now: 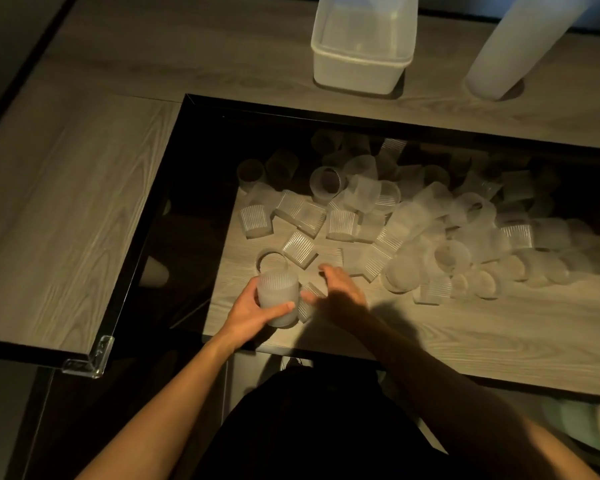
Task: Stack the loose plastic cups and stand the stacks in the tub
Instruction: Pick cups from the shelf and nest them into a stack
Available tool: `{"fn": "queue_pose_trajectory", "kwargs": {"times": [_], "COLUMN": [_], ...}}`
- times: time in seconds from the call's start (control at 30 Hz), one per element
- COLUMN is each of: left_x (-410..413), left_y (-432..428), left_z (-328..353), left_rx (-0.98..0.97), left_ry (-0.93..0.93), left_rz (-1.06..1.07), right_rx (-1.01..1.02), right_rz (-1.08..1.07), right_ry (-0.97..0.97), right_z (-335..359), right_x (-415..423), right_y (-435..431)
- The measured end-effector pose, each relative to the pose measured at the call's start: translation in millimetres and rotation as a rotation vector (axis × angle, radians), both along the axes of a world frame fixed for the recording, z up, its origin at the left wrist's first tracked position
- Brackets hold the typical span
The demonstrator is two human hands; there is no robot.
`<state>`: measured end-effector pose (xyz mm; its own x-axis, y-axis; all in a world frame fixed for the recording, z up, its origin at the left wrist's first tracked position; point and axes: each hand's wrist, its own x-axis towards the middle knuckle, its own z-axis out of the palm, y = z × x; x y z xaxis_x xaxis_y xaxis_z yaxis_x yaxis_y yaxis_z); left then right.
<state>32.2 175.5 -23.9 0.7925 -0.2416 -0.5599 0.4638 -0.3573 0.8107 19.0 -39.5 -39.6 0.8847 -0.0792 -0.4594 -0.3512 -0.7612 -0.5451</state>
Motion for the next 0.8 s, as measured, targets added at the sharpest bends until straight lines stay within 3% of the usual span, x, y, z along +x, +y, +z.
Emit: {"fn": "queue_pose_trajectory", "kwargs": {"times": [0.1, 0.23, 0.4, 0.53, 0.7, 0.8], "left_x": [-3, -6, -4, -1, 6, 8], "left_y": [-1, 3, 7, 0, -8, -2], "left_z": [-4, -10, -8, -3, 2, 3], "left_rx": [0.02, 0.046, 0.095, 0.061, 0.067, 0.117], "left_ry": [0.007, -0.008, -0.046, -0.04, -0.077, -0.114], "left_rz": [0.026, 0.005, -0.085, -0.103, -0.131, -0.183], "right_rx": [-0.084, 0.024, 0.66, 0.868, 0.811, 0.471], "right_rz": [0.15, -0.033, -0.409, -0.395, -0.261, 0.041], "right_ry": [-0.132, -0.15, -0.015, -0.011, -0.042, -0.053], "right_z": [-20, -21, 8, 41, 54, 54], "right_x": [-13, -17, 2, 22, 29, 36], "right_y": [11, 16, -8, -11, -9, -10]}}
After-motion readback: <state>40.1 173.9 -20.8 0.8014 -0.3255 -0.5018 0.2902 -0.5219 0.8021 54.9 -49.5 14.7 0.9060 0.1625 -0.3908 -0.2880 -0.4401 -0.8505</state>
